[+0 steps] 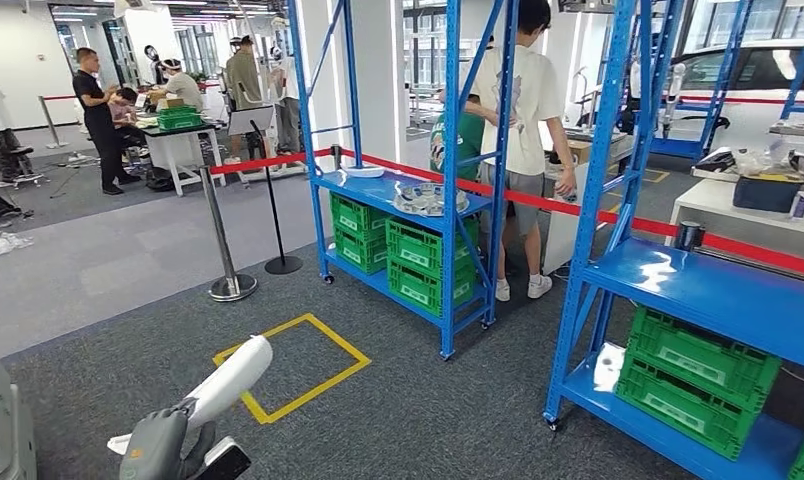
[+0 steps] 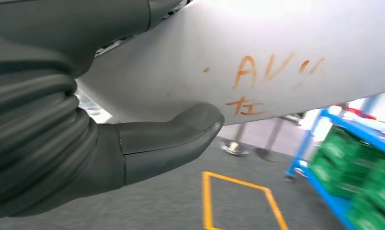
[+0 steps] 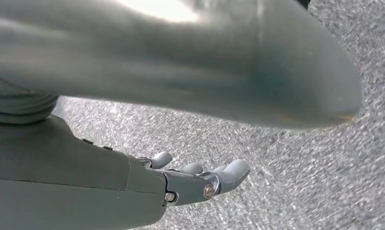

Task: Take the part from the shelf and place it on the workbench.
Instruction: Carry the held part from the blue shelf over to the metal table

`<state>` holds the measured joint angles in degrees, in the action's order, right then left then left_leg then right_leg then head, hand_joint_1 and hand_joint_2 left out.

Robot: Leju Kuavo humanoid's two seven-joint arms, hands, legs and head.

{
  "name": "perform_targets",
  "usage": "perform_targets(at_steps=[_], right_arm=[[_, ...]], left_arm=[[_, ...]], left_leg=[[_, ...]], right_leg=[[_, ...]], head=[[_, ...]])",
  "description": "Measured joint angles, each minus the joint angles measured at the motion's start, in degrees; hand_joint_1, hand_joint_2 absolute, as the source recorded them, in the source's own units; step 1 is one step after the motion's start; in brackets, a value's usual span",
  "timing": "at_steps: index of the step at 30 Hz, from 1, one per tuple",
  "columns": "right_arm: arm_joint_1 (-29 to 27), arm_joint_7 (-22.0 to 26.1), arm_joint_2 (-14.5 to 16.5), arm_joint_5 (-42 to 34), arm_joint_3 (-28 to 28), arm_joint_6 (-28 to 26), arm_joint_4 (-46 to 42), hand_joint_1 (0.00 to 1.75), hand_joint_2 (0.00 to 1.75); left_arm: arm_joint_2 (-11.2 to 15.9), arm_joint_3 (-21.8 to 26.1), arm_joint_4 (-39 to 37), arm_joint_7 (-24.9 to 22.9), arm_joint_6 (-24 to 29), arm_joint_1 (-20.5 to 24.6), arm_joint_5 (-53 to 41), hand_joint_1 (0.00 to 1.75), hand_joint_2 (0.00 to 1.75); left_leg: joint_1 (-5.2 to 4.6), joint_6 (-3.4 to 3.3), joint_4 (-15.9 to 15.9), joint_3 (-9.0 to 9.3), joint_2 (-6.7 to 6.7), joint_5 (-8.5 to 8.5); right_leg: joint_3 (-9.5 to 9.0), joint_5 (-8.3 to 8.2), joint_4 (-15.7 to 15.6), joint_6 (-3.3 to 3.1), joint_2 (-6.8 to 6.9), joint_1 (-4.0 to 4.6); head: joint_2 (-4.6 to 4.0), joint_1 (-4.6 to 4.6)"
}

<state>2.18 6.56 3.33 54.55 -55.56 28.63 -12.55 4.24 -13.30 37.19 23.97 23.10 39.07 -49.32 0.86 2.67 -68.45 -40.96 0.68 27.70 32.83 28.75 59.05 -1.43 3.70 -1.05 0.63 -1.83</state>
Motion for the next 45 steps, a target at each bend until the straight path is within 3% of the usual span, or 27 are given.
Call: perform_targets(at_steps=[2, 3, 4, 6, 8, 10, 12, 13, 15, 17, 19, 21, 23, 25, 26, 28, 29, 32, 34, 36, 37, 39, 40, 42, 43, 44, 45], right_arm=[[-0.02, 0.11, 0.02, -0.01, -0.34, 0.00, 0.00, 0.00, 0.00], [0.00, 0.13, 0.02, -0.01, -0.50, 0.00, 0.00, 0.00, 0.00], [0.05, 0.13, 0.02, -0.01, -0.62, 0.00, 0.00, 0.00, 0.00], [0.25, 0.01, 0.03, 0.03, -0.79, 0.00, 0.00, 0.00, 0.00], [0.42, -0.07, 0.05, 0.10, -0.87, 0.07, 0.00, 0.00, 0.00], [0.29, -0.03, 0.08, 0.21, -1.02, 0.21, 0.00, 0.00, 0.00], [-0.01, 0.02, 0.08, 0.41, -1.35, 0.28, 0.00, 0.00, 0.00], [-0.10, 0.07, 0.08, 0.52, -1.52, 0.27, 0.00, 0.00, 0.00], [-0.08, 0.34, 0.08, 0.67, -1.74, 0.26, 0.00, 0.00, 0.00], [0.05, 0.69, 0.08, 0.83, -1.82, 0.27, 0.00, 0.00, 0.00], [0.10, 0.85, 0.10, 1.02, -1.87, 0.40, 0.00, 0.00, 0.00], [0.11, 0.85, 0.22, 1.14, -1.96, 0.54, 0.00, 0.00, 0.00], [0.11, 0.84, 0.41, 1.18, -2.06, 0.56, 0.00, 0.00, 0.00], [-0.13, 0.74, 0.49, 1.17, -2.17, 0.55, 0.00, 0.00, 0.00], [-0.29, 0.69, 0.51, 1.18, -2.21, 0.55, 0.00, 0.00, 0.00], [-0.46, 0.68, 0.62, 1.18, -2.23, 0.55, 0.00, 0.00, 0.00], [-0.47, 0.68, 0.73, 1.19, -2.23, 0.55, 0.00, 0.00, 0.00], [-0.42, 0.69, 0.98, 1.21, -2.23, 0.55, -0.01, 0.00, 0.00], [-0.31, 0.66, 0.97, 1.35, -2.23, 0.55, -0.02, 0.00, 0.00], [-0.08, 0.61, 0.98, 1.57, -2.23, 0.55, -0.02, 0.00, 0.00], [0.04, 0.60, 0.99, 1.65, -2.23, 0.56, -0.02, 0.00, 0.00], [0.13, 0.64, 1.04, 1.69, -2.25, 0.57, -0.02, 0.00, 0.00], [0.07, 0.66, 1.05, 1.69, -2.28, 0.57, -0.02, 0.00, 0.00], [-0.12, 0.69, 1.08, 1.69, -2.48, 0.57, -0.02, 0.00, 0.00], [-0.18, 0.69, 1.11, 1.69, -2.65, 0.57, -0.02, 0.00, 0.00], [-0.21, 0.69, 1.15, 1.69, -2.85, 0.57, -0.02, 0.00, 0.00], [-0.21, 0.69, 1.21, 1.69, -3.02, 0.57, -0.02, 0.00, 0.00]], left_arm=[[0.80, 1.36, 0.16, 0.52, 0.32, -0.32, 0.42, 1.48, 1.75], [1.14, 2.00, 0.39, 0.61, 0.50, -0.55, 0.49, 1.48, 1.75], [1.53, 2.61, 0.70, 0.57, 0.67, -0.93, 0.48, 1.48, 1.75], [2.57, 3.71, 1.65, 0.30, 0.95, -2.02, 0.27, 1.48, 1.75], [3.35, 4.79, 2.97, -0.02, 1.20, -2.90, 0.06, 1.48, 1.75], [3.66, 5.83, 4.47, -0.25, 1.34, -3.63, -0.01, 1.48, 1.75], [3.86, 6.69, 5.86, -0.43, 1.34, -4.78, -0.24, 1.48, 1.75], [3.95, 7.05, 6.51, -0.53, 1.34, -5.47, -0.43, 1.48, 1.75], [4.16, 7.78, 7.81, -0.77, 1.37, -6.57, -0.88, 1.48, 1.75], [4.35, 8.64, 9.14, -0.92, 1.42, -7.22, -1.04, 1.48, 1.75], [4.66, 9.87, 10.63, -0.97, 1.57, -8.12, -0.75, 1.48, 1.75], [5.24, 11.27, 12.14, -0.82, 1.86, -9.47, -0.31, 1.48, 1.75], [5.93, 12.44, 13.25, -0.68, 2.27, -10.54, -0.06, 1.48, 1.75], [6.29, 13.24, 13.92, -0.69, 2.91, -11.00, 0.00, 1.48, 1.75], [6.43, 13.60, 14.17, -0.73, 3.24, -11.23, -0.01, 1.48, 1.75], [7.01, 14.38, 14.61, -0.85, 3.55, -11.93, -0.03, 1.48, 1.75], [7.42, 14.79, 14.80, -0.96, 3.58, -12.21, -0.03, 1.48, 1.75], [8.33, 15.69, 15.54, -1.18, 3.69, -12.37, -0.04, 1.48, 1.75], [8.73, 16.17, 16.15, -1.29, 3.78, -12.63, -0.03, 1.48, 1.75], [9.53, 16.93, 16.68, -1.30, 3.68, -13.32, 0.05, 1.48, 1.75], [9.98, 17.44, 16.92, -1.24, 3.55, -13.61, 0.09, 1.48, 1.75], [10.74, 18.46, 17.28, -1.08, 3.31, -13.58, 0.11, 1.48, 1.75], [10.92, 18.83, 17.38, -1.03, 3.25, -13.49, 0.10, 1.48, 1.75], [11.22, 19.40, 17.35, -0.93, 3.37, -13.59, 0.17, 1.48, 1.75], [11.45, 19.68, 17.29, -0.86, 3.52, -13.79, 0.26, 1.48, 1.75], [11.74, 20.02, 17.22, -0.83, 3.74, -13.96, 0.36, 1.48, 1.75], [12.05, 20.35, 17.14, -0.79, 3.99, -14.04, 0.44, 1.48, 1.75]], left_leg=[[-0.36, -0.25, 6.79, 3.60, 2.31, -2.16], [-0.54, -0.59, 8.56, 4.53, 2.91, -2.41], [-0.77, -0.99, 9.12, 4.80, 2.85, -2.20], [-0.73, -1.86, 9.31, 4.88, 1.37, -2.30], [-0.51, -2.61, 9.58, 5.07, 0.13, -2.45], [-0.39, -3.23, 9.68, 5.16, -1.18, -2.45], [-0.50, -3.54, 9.63, 5.18, -2.79, -2.37], [-0.57, -3.57, 9.58, 5.18, -3.67, -2.35], [-0.60, -3.51, 9.44, 5.19, -5.39, -2.34], [-0.61, -3.18, 9.20, 5.06, -6.99, -2.28], [-0.59, -2.48, 9.12, 4.87, -8.34, -2.32], [-0.46, -1.63, 9.36, 4.65, -9.40, -2.52], [-0.39, -1.14, 7.97, 3.80, -7.31, -1.62], [-0.28, -0.77, 2.61, 1.28, -3.29, 1.34], [-0.16, -0.44, -0.96, -0.42, -2.12, 2.99], [0.18, 0.23, -5.28, -2.41, -1.25, 4.12], [0.35, 0.50, -4.71, -2.04, -0.99, 3.27], [0.41, 0.80, 5.15, 3.32, 1.59, -1.27], [0.17, 0.13, 8.78, 5.30, 2.58, -1.92], [0.08, -0.85, 8.92, 5.38, 1.35, -1.68], [0.14, -1.20, 8.98, 5.44, 0.75, -1.68], [0.37, -1.93, 9.10, 5.57, -0.48, -1.72], [0.43, -2.20, 9.12, 5.59, -1.13, -1.72], [0.31, -2.52, 9.10, 5.60, -2.62, -1.69], [0.22, -2.56, 9.09, 5.61, -3.39, -1.67], [0.16, -2.57, 9.06, 5.62, -4.17, -1.66], [0.13, -2.56, 9.04, 5.64, -4.96, -1.65]], right_leg=[[-0.24, 0.46, 0.21, 0.56, 1.27, 0.27], [-0.40, 0.68, 0.25, 0.90, 1.85, 0.44], [-0.61, 0.85, 0.21, 1.22, 2.44, 0.57], [-1.03, 1.17, 0.06, 1.87, 3.25, 0.45], [-0.45, 2.42, 1.77, 2.40, 1.21, 0.17], [2.73, 5.42, 8.21, 2.59, -2.07, 0.07], [6.67, 7.67, 15.26, 2.53, -3.22, 0.16], [7.64, 7.41, 16.43, 2.43, -3.38, 0.21], [6.48, 4.10, 12.44, 2.01, -3.96, 0.25], [3.26, 0.66, 5.03, 1.51, -6.46, 0.18], [1.42, -0.33, 1.25, 1.22, -8.06, 0.22], [1.02, -0.41, 0.70, 0.77, -6.99, 0.29], [0.54, -0.72, 0.02, 0.02, -5.60, 0.18], [0.15, -0.76, -0.41, -0.59, -4.03, 0.16], [0.07, -0.65, -0.43, -0.80, -3.16, 0.18], [-0.02, -0.40, -0.39, -0.88, -1.55, 0.17], [-0.09, -0.26, -0.34, -0.78, -0.81, 0.15], [-0.45, 0.52, 0.17, 0.05, 1.40, 0.23], [-0.79, 1.11, 0.43, 0.78, 2.66, 0.58], [-1.33, 1.45, 0.24, 1.37, 3.74, 0.65], [-1.49, 1.72, 0.39, 1.69, 3.33, 0.53], [-0.35, 3.53, 3.25, 2.17, 0.43, 0.22], [1.22, 5.07, 6.41, 2.28, -1.45, 0.14], [5.30, 7.79, 13.79, 2.17, -3.08, 0.22], [6.75, 7.95, 15.87, 2.03, -3.28, 0.30], [7.33, 7.05, 15.98, 1.83, -3.43, 0.37], [6.85, 5.13, 13.89, 1.54, -3.74, 0.42]], head=[[0.00, 0.02], [-0.01, 0.04], [-0.01, 0.06], [-0.01, 0.09], [-0.01, 0.11], [-0.01, 0.16], [0.00, 0.20], [0.00, 0.20], [0.00, 0.20], [0.01, 0.19], [0.00, 0.18], [0.00, 0.19], [0.00, 0.14], [0.00, 0.04], [0.00, 0.00], [0.00, 0.00], [0.00, 0.00], [0.00, -0.02], [0.00, 0.03], [0.01, 0.09], [0.01, 0.09], [0.01, 0.11], [0.00, 0.12], [0.00, 0.14], [0.00, 0.14], [0.00, 0.14], [0.00, 0.14]])
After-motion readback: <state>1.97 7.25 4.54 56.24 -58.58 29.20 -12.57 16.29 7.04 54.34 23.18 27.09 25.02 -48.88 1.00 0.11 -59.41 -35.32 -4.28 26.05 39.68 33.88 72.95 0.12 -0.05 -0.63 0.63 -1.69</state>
